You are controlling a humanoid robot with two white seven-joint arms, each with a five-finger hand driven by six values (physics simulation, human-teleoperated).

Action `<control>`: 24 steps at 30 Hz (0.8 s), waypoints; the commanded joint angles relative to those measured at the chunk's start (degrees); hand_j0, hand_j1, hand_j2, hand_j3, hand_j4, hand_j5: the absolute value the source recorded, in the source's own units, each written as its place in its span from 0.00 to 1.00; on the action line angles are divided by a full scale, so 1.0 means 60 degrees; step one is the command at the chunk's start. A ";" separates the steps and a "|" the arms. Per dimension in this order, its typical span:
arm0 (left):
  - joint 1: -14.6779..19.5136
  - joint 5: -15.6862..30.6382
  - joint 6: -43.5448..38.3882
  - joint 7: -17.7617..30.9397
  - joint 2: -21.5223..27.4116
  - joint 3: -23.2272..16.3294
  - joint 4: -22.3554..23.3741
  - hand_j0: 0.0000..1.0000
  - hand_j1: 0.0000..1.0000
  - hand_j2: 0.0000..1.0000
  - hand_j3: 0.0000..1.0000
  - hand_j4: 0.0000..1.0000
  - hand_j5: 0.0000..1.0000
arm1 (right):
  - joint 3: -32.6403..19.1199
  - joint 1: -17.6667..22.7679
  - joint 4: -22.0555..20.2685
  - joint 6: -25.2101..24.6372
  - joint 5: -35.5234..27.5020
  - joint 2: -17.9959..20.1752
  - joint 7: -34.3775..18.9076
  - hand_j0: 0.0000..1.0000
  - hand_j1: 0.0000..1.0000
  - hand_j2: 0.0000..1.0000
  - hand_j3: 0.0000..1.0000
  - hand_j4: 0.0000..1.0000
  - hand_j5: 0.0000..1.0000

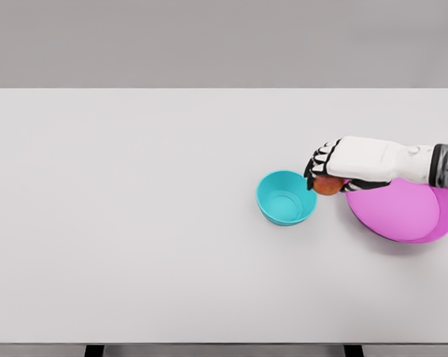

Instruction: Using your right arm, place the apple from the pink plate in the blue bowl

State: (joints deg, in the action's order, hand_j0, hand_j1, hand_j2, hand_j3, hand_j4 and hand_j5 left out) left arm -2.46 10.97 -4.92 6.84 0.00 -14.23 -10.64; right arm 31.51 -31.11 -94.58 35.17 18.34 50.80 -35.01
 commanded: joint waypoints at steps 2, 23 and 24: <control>0.0000 0.0003 0.0000 0.0003 0.0000 -0.0001 0.0000 1.00 1.00 1.00 1.00 1.00 1.00 | 0.0125 0.0000 -0.0057 -0.0028 -0.0025 -0.0277 0.0002 0.58 0.58 0.58 0.58 0.58 0.58; 0.0000 0.0003 0.0000 0.0003 0.0000 -0.0001 0.0000 1.00 1.00 1.00 1.00 1.00 1.00 | 0.1253 -0.0806 0.0016 -0.0028 0.0034 -0.1039 0.0002 1.00 1.00 1.00 1.00 1.00 1.00; 0.0000 0.0003 0.0000 0.0003 0.0000 -0.0001 0.0000 1.00 1.00 1.00 1.00 1.00 1.00 | 0.1253 -0.0806 0.0016 -0.0028 0.0034 -0.1039 0.0002 1.00 1.00 1.00 1.00 1.00 1.00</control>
State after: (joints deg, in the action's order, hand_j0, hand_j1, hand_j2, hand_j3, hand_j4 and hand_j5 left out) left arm -2.46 10.96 -4.92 6.84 0.00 -14.23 -10.64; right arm 38.93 -35.95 -94.42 35.16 18.87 44.56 -35.02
